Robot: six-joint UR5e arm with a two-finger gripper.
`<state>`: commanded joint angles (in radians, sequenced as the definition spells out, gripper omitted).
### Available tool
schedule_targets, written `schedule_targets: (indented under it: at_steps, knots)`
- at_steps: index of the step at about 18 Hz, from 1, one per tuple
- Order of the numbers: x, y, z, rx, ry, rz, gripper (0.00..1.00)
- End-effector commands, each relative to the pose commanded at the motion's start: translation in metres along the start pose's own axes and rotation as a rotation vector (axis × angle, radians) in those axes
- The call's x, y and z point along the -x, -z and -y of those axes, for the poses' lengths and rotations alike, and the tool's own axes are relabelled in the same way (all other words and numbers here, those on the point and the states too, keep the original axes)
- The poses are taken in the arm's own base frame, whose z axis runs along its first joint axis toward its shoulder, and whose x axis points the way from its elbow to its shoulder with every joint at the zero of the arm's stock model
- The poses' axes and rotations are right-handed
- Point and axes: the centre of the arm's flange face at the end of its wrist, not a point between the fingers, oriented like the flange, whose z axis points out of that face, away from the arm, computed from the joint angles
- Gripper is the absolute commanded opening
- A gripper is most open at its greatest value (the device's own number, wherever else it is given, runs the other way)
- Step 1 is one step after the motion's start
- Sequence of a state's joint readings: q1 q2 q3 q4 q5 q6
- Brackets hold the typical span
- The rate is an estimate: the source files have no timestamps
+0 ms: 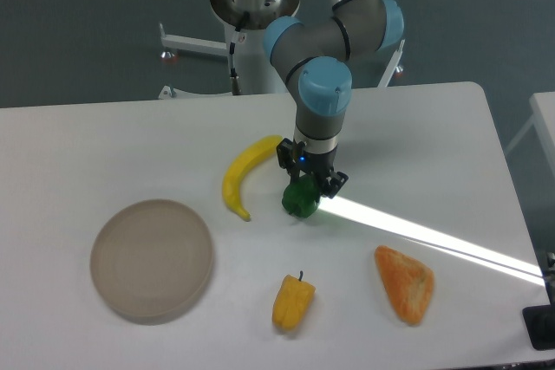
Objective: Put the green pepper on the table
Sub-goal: 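Lower the green pepper onto the table beside the banana, then open the gripper to release the green pepper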
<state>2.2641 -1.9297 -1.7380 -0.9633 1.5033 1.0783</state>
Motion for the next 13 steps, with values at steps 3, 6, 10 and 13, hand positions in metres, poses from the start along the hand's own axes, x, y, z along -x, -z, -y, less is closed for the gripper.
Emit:
schedule_targets:
  at_steps: [3,6,10,13]
  knots:
    - [0.001,0.002,0.001,-0.002,-0.005,0.004,0.89]
    - [0.002,0.004,0.001,-0.004,-0.005,0.008,0.97]
    - [0.004,0.007,-0.001,-0.004,-0.004,0.014,1.0]
    - [0.01,0.015,-0.006,-0.007,-0.011,0.027,1.0]
